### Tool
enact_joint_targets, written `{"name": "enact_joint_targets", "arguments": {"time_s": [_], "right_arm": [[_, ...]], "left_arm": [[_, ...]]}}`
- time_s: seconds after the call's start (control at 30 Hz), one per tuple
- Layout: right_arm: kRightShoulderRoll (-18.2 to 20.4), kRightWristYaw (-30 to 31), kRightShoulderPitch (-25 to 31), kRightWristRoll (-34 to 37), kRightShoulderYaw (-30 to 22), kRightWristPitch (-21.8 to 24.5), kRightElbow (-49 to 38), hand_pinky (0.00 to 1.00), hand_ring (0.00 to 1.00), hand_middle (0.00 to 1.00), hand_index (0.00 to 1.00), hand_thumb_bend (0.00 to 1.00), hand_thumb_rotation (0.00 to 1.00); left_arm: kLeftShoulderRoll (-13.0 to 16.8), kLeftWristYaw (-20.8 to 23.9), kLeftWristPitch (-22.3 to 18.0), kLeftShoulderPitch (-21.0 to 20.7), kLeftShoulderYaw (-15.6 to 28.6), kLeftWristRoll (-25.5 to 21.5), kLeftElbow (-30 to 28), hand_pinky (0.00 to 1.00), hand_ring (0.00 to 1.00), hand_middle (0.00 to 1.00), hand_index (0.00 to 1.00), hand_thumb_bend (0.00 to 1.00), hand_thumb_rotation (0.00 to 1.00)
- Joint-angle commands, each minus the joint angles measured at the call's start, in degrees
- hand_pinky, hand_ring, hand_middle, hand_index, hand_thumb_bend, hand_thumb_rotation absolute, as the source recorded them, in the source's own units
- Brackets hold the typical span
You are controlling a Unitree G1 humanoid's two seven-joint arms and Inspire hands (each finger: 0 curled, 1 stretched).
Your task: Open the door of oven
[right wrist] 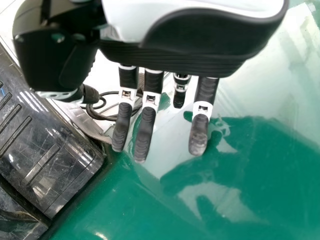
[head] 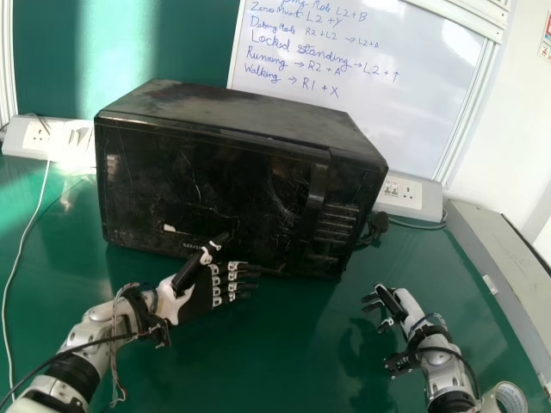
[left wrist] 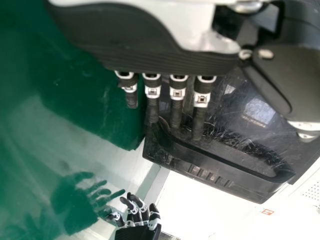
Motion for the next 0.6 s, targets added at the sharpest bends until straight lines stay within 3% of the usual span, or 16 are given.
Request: {"name": "enact_joint_targets", "arguments": {"time_s": [0.0,0.57], "right_arm": [[0.3,0.6,2.1,-0.3,0.2,1.2,0.7,0.31,0.36,0.44,0.5,0.5,0.13],[0.0,0.5,3.1,-0.6,0.4,0.4,0.3,0.32,0.37,0.46,0.5,0.5,0.13]], "left_arm": [[0.1,-1.0,-0.7,0.7,0.6,-1.0,0.5,0.74,0.93,0.92,0.8,1.0,0.92],[-0.9,-0.7,1.2,2.7,1.5,-3.1,-3.2,0.72,0.91,0.91,0.8,1.0,0.91]]}}
